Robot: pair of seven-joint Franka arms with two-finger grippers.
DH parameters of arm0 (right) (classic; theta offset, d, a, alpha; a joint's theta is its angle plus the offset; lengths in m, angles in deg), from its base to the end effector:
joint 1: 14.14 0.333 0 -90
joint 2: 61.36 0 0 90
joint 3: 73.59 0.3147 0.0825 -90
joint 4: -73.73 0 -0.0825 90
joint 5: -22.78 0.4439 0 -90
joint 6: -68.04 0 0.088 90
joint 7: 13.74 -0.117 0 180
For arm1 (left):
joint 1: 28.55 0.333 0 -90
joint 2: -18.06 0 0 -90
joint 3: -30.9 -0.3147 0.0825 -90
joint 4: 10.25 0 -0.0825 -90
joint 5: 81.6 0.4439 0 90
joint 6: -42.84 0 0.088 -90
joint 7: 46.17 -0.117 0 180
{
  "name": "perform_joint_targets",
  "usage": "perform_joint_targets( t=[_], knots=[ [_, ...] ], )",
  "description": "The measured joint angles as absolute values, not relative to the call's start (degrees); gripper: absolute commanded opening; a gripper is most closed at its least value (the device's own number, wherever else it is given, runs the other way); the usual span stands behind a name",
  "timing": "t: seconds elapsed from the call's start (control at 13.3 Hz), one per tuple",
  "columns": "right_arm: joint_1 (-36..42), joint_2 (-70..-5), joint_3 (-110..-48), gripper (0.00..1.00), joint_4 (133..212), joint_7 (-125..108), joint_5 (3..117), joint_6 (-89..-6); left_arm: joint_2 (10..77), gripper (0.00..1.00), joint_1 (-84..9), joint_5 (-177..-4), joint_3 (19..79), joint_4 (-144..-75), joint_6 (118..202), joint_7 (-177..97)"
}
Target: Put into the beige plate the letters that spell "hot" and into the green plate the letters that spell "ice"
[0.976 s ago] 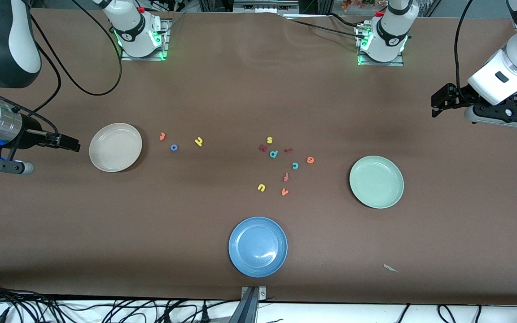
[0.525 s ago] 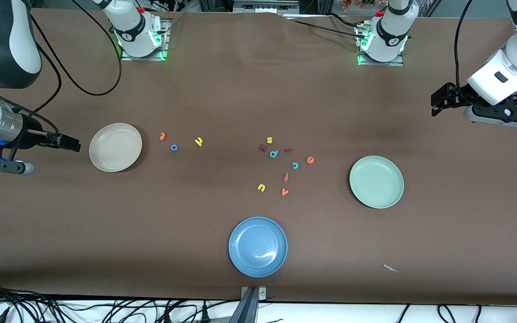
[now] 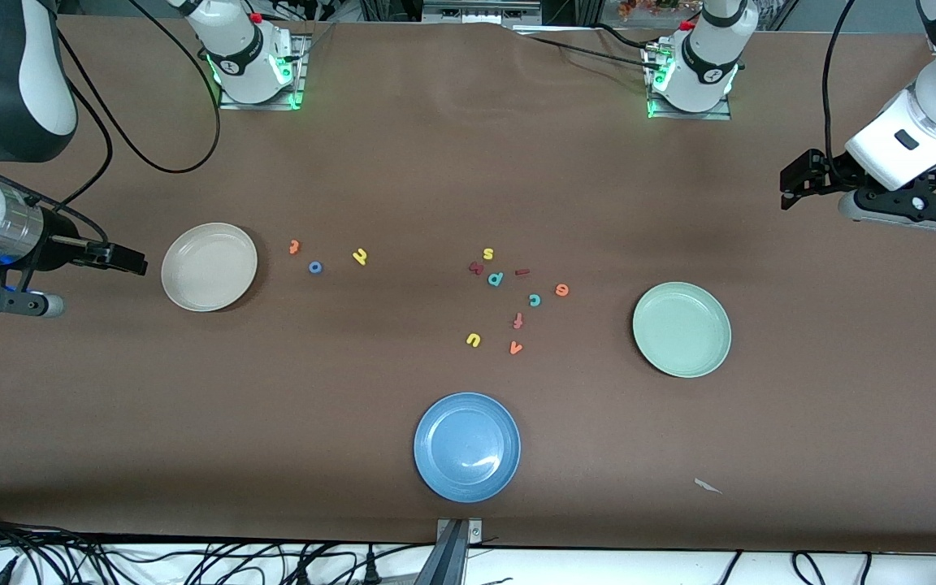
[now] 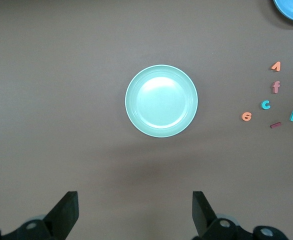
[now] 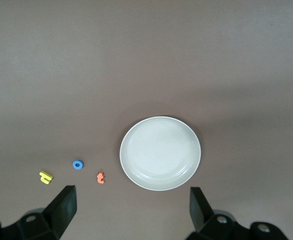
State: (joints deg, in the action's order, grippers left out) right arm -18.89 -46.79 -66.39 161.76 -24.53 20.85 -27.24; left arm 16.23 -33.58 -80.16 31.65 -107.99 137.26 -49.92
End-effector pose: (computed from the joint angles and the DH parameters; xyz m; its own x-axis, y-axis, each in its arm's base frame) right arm 0.6821 0.0183 0.4744 0.9822 -0.1423 -0.1229 -0.1403 -0.9898 0.0248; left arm 0.6046 -0.0585 0.5673 0.9855 -0.1674 -0.0276 -0.1681 -0.9855 -0.0237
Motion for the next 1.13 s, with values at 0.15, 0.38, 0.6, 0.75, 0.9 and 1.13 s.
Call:
perform_joint_targets(
  t=[0.15,0.38,0.6,0.75,0.9,1.13],
  knots=[
    [-18.89,-46.78,-66.39,1.0,161.8,-24.53,20.85,-27.24,16.23,1.0,-33.52,-80.16,31.65,-107.99,137.23,-49.92],
    [-18.89,-46.78,-66.39,1.0,161.83,-24.53,20.86,-27.24,16.23,1.0,-33.34,-80.16,31.64,-108.07,137.17,-49.94],
    [-18.88,-46.78,-66.38,1.0,161.84,-24.53,20.87,-27.24,16.24,1.0,-33.34,-80.16,31.64,-108.14,137.15,-49.94],
    [-18.83,-46.78,-66.37,1.0,162.09,-24.53,20.89,-27.24,16.23,1.0,-33.34,-80.16,31.64,-108.17,137.14,-49.94],
    [-18.81,-46.77,-66.37,1.0,162.32,-24.53,20.89,-27.24,16.23,1.0,-33.57,-80.43,31.8,-108.78,137.1,-49.97],
    [-18.78,-46.77,-66.37,1.0,162.33,-24.53,20.89,-27.24,16.47,1.0,-35.3,-80.81,33.46,-111.67,137.25,-49.93]
  ],
)
